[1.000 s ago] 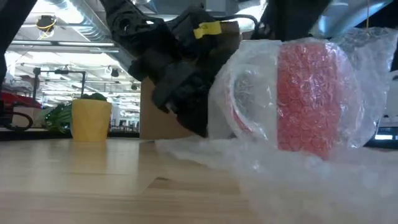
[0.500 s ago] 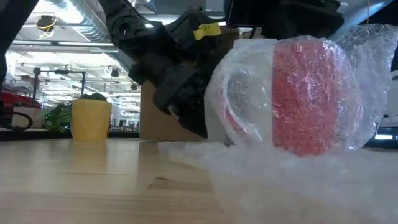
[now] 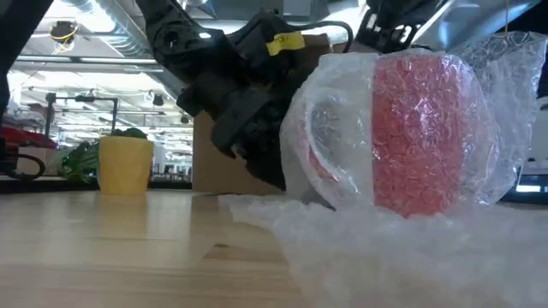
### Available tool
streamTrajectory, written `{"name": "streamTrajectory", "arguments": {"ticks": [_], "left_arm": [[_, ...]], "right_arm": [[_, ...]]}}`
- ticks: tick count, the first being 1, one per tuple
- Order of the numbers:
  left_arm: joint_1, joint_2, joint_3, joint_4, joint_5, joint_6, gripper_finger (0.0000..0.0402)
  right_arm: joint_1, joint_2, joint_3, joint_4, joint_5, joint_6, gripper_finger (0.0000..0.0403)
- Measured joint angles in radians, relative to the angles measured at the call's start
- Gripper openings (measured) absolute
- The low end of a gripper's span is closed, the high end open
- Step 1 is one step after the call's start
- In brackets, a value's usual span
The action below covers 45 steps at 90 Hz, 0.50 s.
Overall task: Wrap mug
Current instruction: Wrap the red mug with the bubble wrap
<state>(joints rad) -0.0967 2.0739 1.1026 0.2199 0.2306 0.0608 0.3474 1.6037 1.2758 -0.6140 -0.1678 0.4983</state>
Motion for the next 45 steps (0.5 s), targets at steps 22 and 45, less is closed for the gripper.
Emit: {"name": "streamTrajectory", "arguments": {"ticks": [22, 45], "left_arm": [[0.0, 0.0, 0.0, 0.001, -0.001, -0.001, 0.0], [-0.001, 0.0, 0.0, 0.001, -0.003, -0.001, 0.0]], "right_arm": [[-0.012, -0.009, 0.001, -0.129, 0.048, 0.031, 0.0112], [-0.028, 0.004, -0.008, -0.151, 0.069, 0.04, 0.012]]}}
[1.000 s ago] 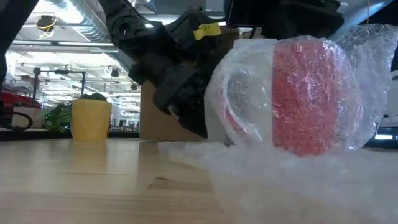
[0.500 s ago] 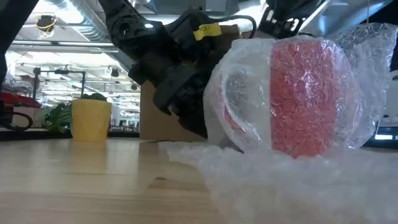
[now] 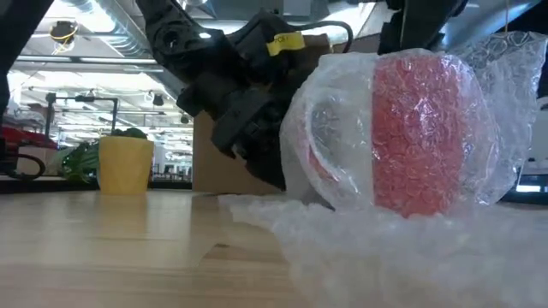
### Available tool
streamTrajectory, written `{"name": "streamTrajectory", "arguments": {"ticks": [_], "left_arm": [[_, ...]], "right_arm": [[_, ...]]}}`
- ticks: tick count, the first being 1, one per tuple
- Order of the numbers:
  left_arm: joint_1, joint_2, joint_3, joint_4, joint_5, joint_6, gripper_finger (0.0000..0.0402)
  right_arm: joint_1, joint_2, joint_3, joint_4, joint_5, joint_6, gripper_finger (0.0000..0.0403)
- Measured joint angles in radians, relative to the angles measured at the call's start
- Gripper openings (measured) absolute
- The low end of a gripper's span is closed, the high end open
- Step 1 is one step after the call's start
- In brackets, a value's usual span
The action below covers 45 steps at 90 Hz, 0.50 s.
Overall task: Wrap mug
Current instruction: Wrap the red mug with the bubble wrap, then put the wrapped red mug into the cardboard box
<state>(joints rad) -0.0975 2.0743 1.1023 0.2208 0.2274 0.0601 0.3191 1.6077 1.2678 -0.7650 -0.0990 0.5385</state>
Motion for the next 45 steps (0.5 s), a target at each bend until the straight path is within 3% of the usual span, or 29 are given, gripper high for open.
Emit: {"name": "streamTrajectory", "arguments": {"ticks": [45], "left_arm": [[0.0, 0.0, 0.0, 0.0, 0.0, -0.003, 0.0]], "right_arm": [[-0.001, 0.121, 0.002, 0.03, -0.03, -0.048, 0.0117]]}}
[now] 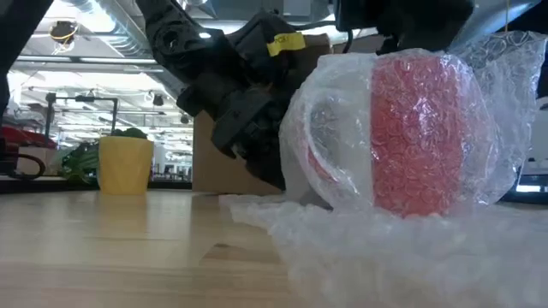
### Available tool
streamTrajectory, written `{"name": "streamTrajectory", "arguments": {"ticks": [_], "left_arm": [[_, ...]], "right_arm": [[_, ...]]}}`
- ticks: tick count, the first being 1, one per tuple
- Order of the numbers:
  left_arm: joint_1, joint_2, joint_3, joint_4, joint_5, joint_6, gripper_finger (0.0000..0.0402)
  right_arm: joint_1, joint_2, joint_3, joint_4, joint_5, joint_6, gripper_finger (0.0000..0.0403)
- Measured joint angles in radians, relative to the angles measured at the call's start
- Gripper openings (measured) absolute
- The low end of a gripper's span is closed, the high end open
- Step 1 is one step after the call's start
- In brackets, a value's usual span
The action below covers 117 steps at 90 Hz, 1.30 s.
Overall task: Wrap mug
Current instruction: Put the wrapped red mug into the cardboard box
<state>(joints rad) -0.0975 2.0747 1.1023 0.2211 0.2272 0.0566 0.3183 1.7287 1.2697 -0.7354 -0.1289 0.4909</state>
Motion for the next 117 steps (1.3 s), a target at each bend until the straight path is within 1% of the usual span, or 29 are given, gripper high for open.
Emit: {"name": "streamTrajectory", "arguments": {"ticks": [17, 35, 41, 47, 53, 58, 68, 87, 117], "left_arm": [[0.0, 0.0, 0.0, 0.0, 0.0, -0.001, 0.0], [0.0, 0.0, 0.0, 0.0, 0.0, -0.004, 0.0], [0.0, 0.0, 0.0, 0.0, 0.0, -0.004, 0.0], [0.0, 0.0, 0.0, 0.001, 0.0, -0.003, 0.0], [0.0, 0.0, 0.0, 0.002, 0.0, -0.002, 0.0], [-0.001, 0.0, -0.001, 0.005, 0.001, -0.002, 0.0], [-0.001, 0.0, -0.001, 0.006, 0.002, -0.001, 0.0], [-0.001, 0.0, -0.001, 0.006, 0.002, -0.004, 0.0], [-0.001, -0.005, 0.001, -0.014, 0.017, -0.009, 0.0]], "right_arm": [[-0.001, 0.02, 0.0, 0.029, -0.005, -0.009, 0.0117], [0.0, 0.021, 0.0, 0.033, 0.029, -0.006, 0.0111], [0.0, 0.026, 0.0, 0.033, 0.039, -0.006, 0.0094], [0.0, 0.032, 0.002, 0.033, 0.05, -0.006, 0.0064], [-0.002, 0.039, 0.002, 0.035, 0.061, -0.013, 0.0026], [-0.003, 0.044, 0.004, 0.04, 0.067, -0.023, 0.0013], [-0.002, 0.046, 0.004, 0.039, 0.076, -0.023, 0.0014], [0.002, 0.02, 0.003, 0.03, 0.077, -0.02, 0.0004], [0.004, -0.028, 0.009, 0.015, 0.04, -0.001, 0.0001]]}}
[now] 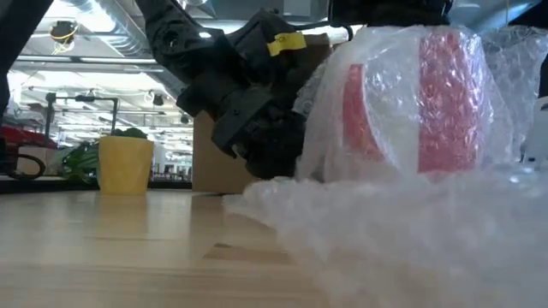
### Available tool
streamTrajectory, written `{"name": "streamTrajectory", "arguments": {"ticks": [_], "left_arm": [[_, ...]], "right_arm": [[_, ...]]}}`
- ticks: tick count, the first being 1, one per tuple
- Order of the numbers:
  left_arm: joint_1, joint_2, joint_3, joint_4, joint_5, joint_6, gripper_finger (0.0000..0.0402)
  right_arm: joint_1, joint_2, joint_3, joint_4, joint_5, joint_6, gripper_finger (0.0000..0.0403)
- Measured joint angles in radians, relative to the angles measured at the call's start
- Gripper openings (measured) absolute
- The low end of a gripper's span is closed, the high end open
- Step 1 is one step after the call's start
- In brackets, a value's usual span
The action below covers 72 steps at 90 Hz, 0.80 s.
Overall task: Wrap mug
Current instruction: Put the wrapped red mug into the cardboard box
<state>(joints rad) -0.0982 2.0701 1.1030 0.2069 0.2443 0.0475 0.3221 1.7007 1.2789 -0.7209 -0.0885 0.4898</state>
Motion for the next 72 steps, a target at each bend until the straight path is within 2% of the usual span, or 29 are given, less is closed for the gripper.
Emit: {"name": "streamTrajectory", "arguments": {"ticks": [43, 72], "left_arm": [[-0.043, -0.154, 0.0, -0.123, 0.004, 0.041, 0.0], [-0.082, -0.327, 0.0, -0.112, -0.037, 0.152, 0.0]], "right_arm": [[0.032, -0.146, 0.004, 0.028, 0.002, 0.035, 0.0], [0.034, -0.143, 0.005, 0.034, -0.017, 0.03, 0.0]]}}
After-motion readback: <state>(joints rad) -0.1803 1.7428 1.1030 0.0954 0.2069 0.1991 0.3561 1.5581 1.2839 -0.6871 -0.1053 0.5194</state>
